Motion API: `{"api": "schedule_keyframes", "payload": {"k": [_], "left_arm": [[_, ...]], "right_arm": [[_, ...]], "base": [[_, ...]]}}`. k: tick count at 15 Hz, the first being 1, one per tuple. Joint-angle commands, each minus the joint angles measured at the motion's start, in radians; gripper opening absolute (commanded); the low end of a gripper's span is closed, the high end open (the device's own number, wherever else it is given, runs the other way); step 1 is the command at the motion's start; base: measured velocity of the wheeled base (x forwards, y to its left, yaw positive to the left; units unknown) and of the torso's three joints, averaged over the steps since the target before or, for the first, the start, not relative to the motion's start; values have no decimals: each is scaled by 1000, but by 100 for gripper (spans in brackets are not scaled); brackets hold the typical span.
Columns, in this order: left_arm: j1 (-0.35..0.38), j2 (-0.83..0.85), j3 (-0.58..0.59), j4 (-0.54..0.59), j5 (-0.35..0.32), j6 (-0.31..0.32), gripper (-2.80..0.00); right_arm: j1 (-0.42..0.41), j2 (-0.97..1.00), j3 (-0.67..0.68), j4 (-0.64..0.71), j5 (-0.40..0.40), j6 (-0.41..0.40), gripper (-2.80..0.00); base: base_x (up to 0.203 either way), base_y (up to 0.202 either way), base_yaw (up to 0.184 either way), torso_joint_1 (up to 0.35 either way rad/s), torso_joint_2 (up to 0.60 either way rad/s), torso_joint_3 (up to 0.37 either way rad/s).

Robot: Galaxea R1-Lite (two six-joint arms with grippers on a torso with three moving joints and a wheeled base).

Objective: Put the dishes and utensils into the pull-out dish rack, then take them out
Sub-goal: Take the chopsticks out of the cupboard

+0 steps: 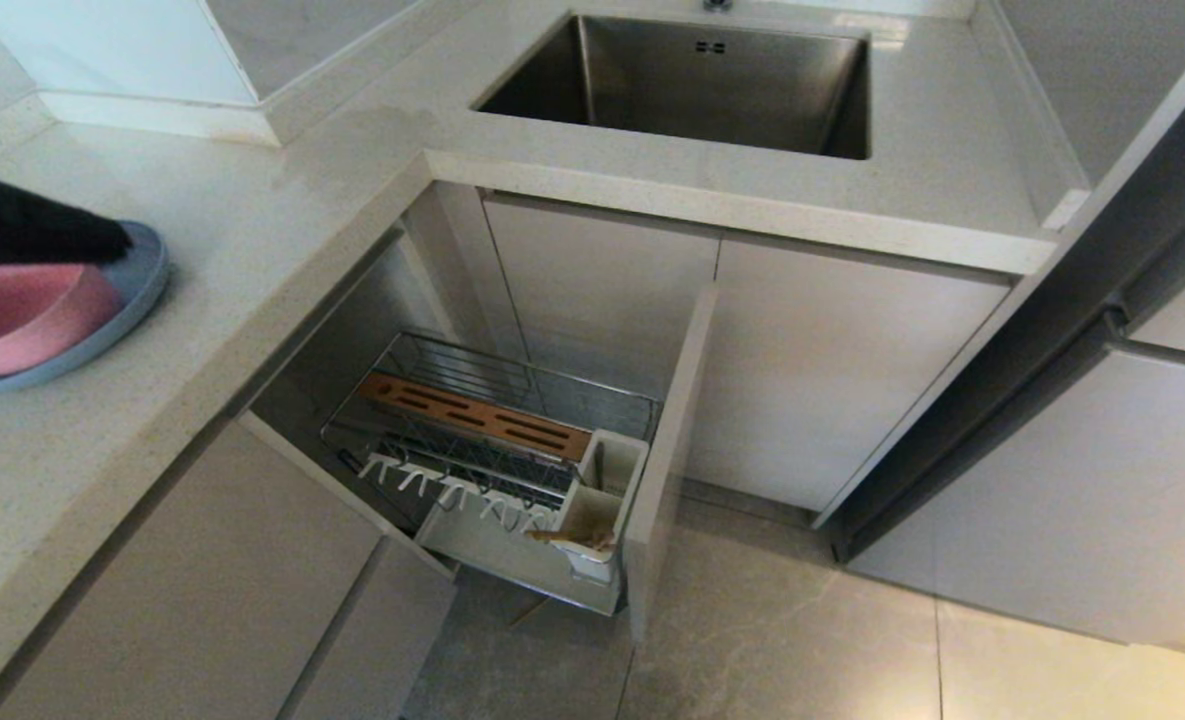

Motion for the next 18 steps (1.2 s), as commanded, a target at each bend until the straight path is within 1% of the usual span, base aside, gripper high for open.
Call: {"api": "schedule_keyframes", "payload": {"k": [1,3,5,7,9,11,13,14,16,18], "left_arm": [[-65,-11,84,39,-1,-4,-280],[-114,1,198,57,2,-7,-280],[-130,37,298,32,2,-8,-280],[-144,90,384,-50,2,-10,-280],[-156,148,469,-161,3,-11,-280],[-169,217,523,-240,0,-23,-280],[-185,289,528,-275,-16,-44,-280],[-197,326,508,-277,-39,-59,-280],[-218,381,442,-243,-105,-84,-280],[-239,431,382,-203,-130,-100,-280]], "right_arm": [[0,0,8,0,0,0,-280],[0,0,8,0,0,0,-280],[0,0,9,0,0,0,-280],[0,0,9,0,0,0,-280],[0,0,9,0,0,0,-280],[0,0,8,0,0,0,-280],[0,0,8,0,0,0,-280],[0,0,9,0,0,0,-280],[0,0,8,0,0,0,-280],[0,0,8,0,0,0,-280]], "base": [[0,0,0,0,0,0],[0,0,0,0,0,0],[0,0,0,0,0,0],[0,0,0,0,0,0],[0,0,0,0,0,0],[0,0,0,0,0,0],[0,0,0,0,0,0],[0,0,0,0,0,0],[0,0,0,0,0,0],[0,0,0,0,0,0]]}}
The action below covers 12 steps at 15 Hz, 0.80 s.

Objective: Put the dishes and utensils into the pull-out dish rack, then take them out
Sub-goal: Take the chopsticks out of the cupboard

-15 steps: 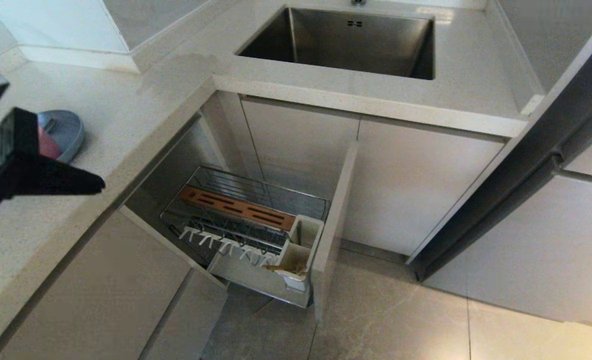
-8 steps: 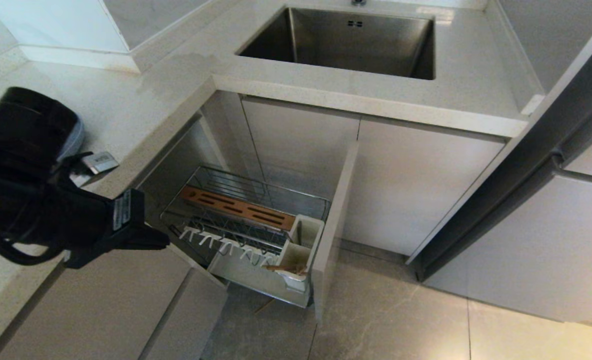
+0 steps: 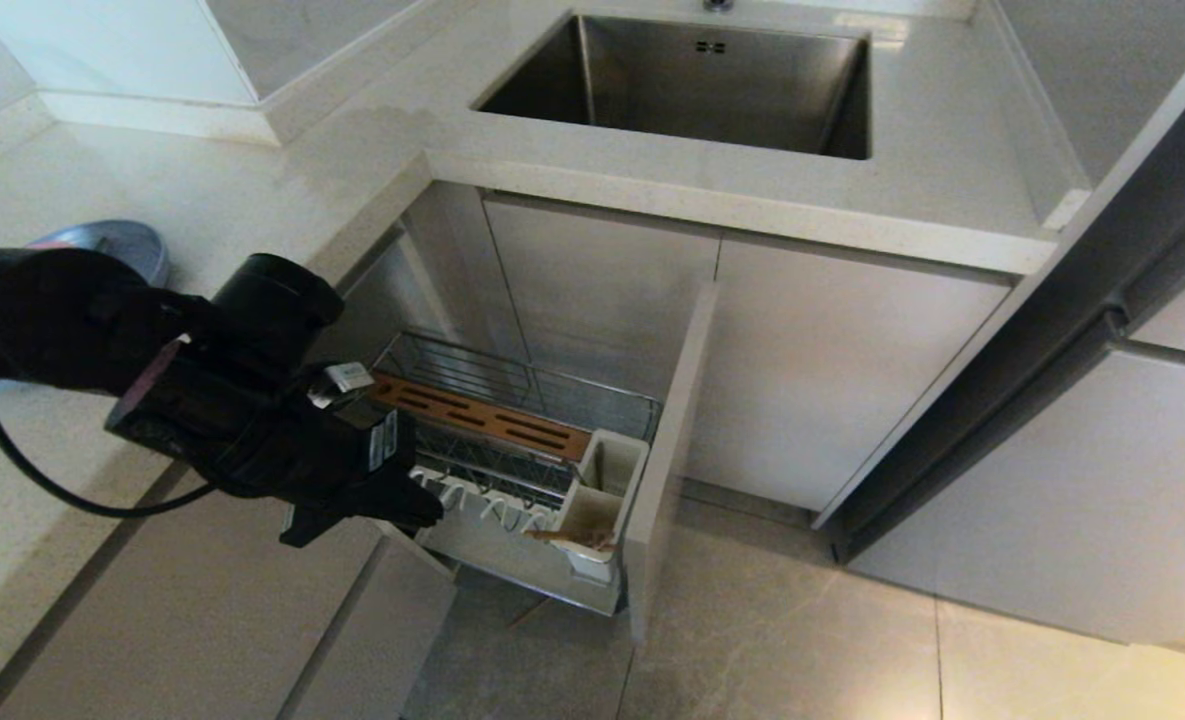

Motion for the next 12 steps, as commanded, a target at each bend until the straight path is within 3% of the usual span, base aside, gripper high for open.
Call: {"api": "schedule_keyframes", "payload": {"k": [1,12], "left_arm": [[-14,77,-45,15,-6,-12,-280],[-114,215,-136,28,-21,-12,-280]], "right_arm": [[0,0,8,0,0,0,-280],[0,0,8,0,0,0,-280]], "base": [[0,0,0,0,0,0],[0,0,0,0,0,0]]}}
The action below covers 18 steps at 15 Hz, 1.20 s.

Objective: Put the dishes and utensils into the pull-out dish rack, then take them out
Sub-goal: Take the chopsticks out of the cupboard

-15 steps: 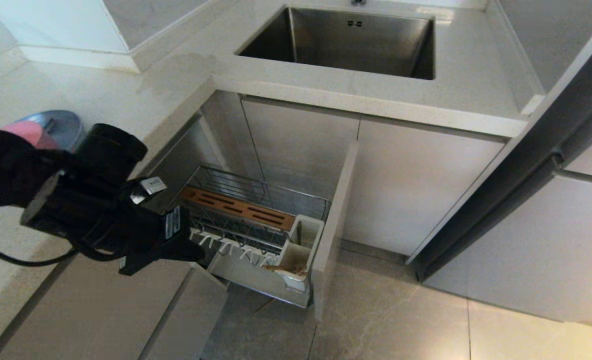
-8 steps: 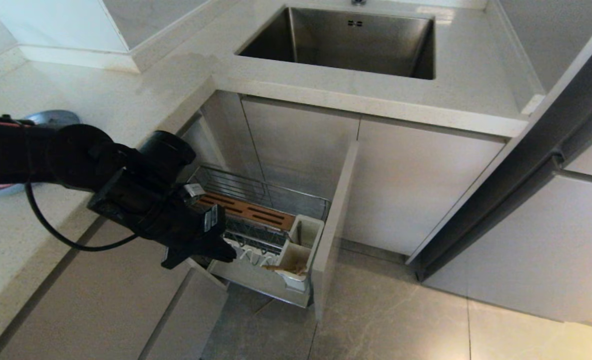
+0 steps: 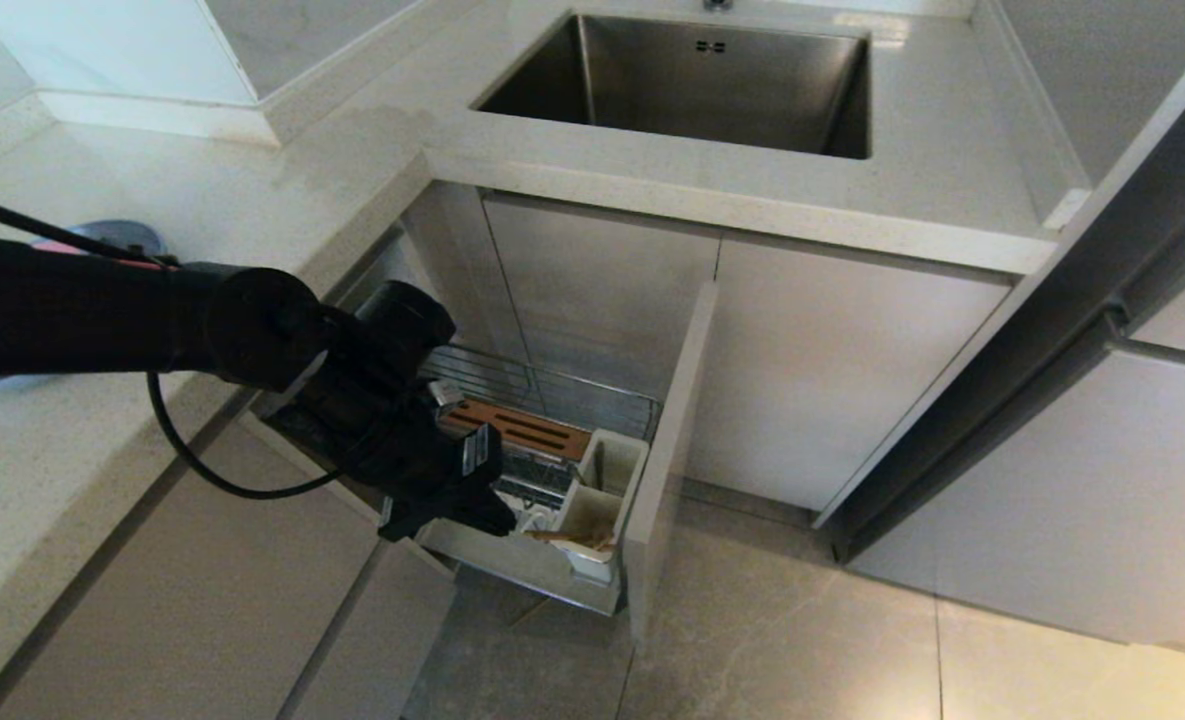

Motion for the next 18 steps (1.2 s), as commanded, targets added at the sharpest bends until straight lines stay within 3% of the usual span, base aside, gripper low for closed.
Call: {"api": "schedule_keyframes", "payload": {"k": [1,5,6,18], "left_arm": [[-2,41,-11,4,-10,-4,-280],[6,81,-35,4,-49,-2,-280],[11,90,-43,4,-49,-2,0],[36,203,-64,-9,-38,-4,0]], "right_arm": [[0,0,8,0,0,0,-280],[0,0,8,0,0,0,-280],[0,0,9,0,0,0,-280],[0,0,8,0,0,0,-280]], "base": [[0,0,0,0,0,0],[0,0,0,0,0,0],[0,0,0,0,0,0],[0,0,0,0,0,0]]}}
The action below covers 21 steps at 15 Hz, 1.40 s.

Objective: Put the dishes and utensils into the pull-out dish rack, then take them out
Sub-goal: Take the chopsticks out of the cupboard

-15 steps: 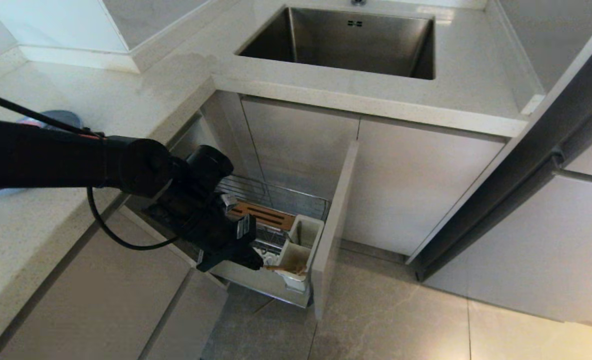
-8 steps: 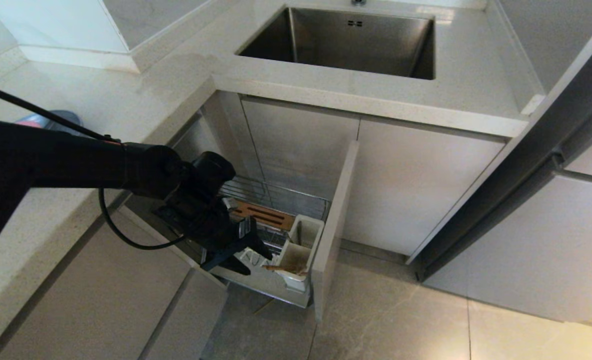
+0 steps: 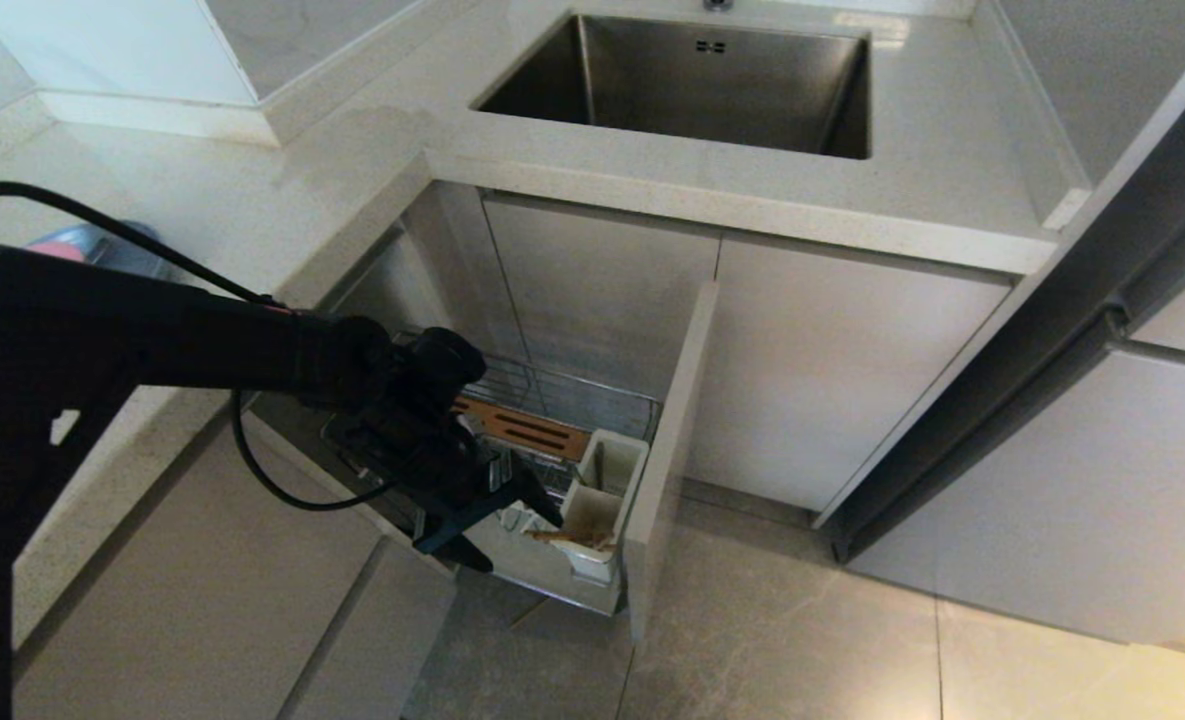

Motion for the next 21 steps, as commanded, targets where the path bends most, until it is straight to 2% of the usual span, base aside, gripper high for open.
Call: {"api": "schedule_keyframes", "payload": {"k": [1,4,17,19,21], "left_arm": [[0,30,-5,-2,4,-4,0],[2,61,-21,-21,27,-10,0],[-4,190,-118,-40,21,-14,0],[-6,199,-125,-40,9,-13,0],[-5,200,-124,-38,-33,-13,0]], "right_arm": [[0,0,8,0,0,0,-280],[0,0,8,0,0,0,-280],[0,0,8,0,0,0,-280],[0,0,8,0,0,0,-280],[0,0,8,0,0,0,-280]], "base": [[0,0,0,0,0,0],[0,0,0,0,0,0],[0,0,0,0,0,0],[0,0,0,0,0,0],[0,0,0,0,0,0]]}}
